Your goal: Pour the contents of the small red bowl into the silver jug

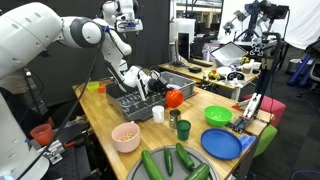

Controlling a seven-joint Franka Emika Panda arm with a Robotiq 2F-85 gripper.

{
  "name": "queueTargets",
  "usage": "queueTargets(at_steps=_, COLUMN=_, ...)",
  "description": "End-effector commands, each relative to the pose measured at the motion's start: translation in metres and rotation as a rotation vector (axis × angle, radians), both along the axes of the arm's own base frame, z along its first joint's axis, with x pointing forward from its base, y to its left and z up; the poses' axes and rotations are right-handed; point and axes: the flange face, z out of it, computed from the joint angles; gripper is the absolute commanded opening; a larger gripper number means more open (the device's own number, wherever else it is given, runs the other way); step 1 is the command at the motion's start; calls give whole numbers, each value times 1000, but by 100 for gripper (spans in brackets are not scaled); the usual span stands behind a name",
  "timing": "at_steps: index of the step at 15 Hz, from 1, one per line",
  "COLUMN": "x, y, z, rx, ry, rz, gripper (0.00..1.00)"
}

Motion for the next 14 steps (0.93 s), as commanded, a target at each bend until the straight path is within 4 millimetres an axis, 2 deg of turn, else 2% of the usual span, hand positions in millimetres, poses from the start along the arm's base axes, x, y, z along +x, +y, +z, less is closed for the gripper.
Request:
queueTargets(at_steps=1, x=8, y=0, z=0, rx=-30, ry=2, rz=-8, gripper=2)
queueTargets(at_steps=14, x=11, y=1, z=-8, rx=-43, ry=57, rz=-2, gripper=2)
